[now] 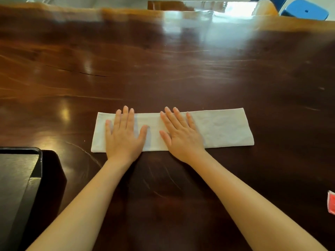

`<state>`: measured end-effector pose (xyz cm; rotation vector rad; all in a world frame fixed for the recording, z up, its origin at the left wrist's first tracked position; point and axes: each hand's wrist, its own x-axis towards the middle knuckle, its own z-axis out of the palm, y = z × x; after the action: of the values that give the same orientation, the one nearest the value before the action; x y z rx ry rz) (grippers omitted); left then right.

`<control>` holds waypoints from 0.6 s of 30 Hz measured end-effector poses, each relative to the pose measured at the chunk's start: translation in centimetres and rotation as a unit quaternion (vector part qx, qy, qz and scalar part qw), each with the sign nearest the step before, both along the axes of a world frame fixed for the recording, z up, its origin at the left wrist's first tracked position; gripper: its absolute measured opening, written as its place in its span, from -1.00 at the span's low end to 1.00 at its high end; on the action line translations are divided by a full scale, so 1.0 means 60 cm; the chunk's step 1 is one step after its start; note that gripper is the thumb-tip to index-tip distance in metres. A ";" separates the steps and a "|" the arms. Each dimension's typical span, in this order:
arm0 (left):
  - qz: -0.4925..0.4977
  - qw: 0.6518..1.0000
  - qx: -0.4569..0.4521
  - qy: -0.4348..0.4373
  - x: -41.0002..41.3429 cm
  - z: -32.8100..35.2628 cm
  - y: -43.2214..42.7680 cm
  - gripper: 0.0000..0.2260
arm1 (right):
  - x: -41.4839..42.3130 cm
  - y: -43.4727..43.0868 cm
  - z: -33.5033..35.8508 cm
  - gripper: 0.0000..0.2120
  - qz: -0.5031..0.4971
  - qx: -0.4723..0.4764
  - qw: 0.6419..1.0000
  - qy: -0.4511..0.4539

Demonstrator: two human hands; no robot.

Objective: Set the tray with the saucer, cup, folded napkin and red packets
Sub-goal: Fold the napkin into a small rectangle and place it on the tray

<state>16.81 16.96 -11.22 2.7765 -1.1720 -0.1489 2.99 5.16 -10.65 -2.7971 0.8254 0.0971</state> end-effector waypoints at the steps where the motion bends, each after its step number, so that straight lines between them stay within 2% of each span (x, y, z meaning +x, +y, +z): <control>1: 0.002 1.000 0.003 0.004 0.012 0.003 0.006 -0.39 | -0.013 -0.013 -0.001 -0.45 -0.010 -0.002 1.000 0.005; 8: -0.007 1.000 0.004 0.009 0.038 0.010 0.027 -0.33 | -0.149 -0.121 0.008 -0.44 -0.142 -0.023 0.989 0.043; 11: -0.007 1.000 0.014 0.009 0.041 0.010 0.028 -0.32 | -0.172 -0.135 0.012 -0.49 -0.154 -0.027 0.986 0.054; 15: 0.012 0.999 0.029 -0.020 0.050 0.007 0.040 -0.33 | -0.170 -0.135 0.009 -0.47 -0.154 -0.029 0.986 0.051; 18: 0.020 0.999 0.038 -0.009 0.068 0.009 0.058 -0.37 | -0.173 -0.141 0.007 -0.46 -0.148 -0.014 0.988 0.046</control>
<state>20.86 20.47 -10.67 2.8694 -1.1382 -0.1685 -7.42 -3.30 -10.22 -2.6763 1.2637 0.1654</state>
